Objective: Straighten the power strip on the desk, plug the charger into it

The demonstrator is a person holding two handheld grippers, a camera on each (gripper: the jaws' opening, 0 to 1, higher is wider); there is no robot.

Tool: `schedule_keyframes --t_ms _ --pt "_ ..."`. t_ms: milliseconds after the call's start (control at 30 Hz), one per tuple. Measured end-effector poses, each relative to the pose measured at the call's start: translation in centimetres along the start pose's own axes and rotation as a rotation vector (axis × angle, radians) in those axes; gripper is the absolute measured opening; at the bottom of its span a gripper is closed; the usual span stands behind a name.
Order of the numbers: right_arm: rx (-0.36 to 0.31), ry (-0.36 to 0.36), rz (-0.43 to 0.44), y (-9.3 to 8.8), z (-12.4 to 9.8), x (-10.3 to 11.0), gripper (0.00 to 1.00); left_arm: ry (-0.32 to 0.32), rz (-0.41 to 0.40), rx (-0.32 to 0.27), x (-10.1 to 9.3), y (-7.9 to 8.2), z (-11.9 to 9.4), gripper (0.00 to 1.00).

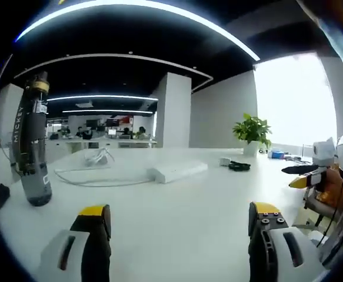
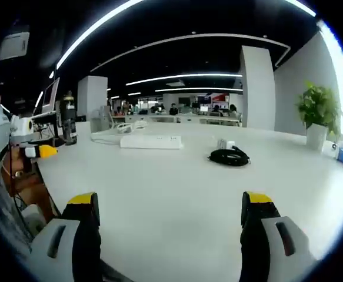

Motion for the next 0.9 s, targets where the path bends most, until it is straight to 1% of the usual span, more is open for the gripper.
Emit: schedule_keyframes --t_ms 433,633,900 --pt "0.006 0.001 0.000 -0.11 -0.07 0.10 1.00 0.002 0.000 0.006 -0.10 -0.11 -0.12 0.99" --pt "0.015 0.002 -0.004 -0.14 -0.09 0.13 1.00 0.000 -0.002 -0.003 -0.29 0.12 -0.07 0.99" --pt "0.015 0.001 -0.002 -0.06 -0.13 0.10 1.00 -0.005 0.003 0.007 -0.39 0.10 -0.02 0.99"
Point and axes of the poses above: the point that each gripper's makers call its tool centre point, and the gripper's own axes: z roughly forward along the fingers, x roughly to its left, y roughly out of its top, the point moved 7 cm from there along -z, roughly backward along the fingers, and after that the axes turned 7 degrees about z, right-handed, at the moved point
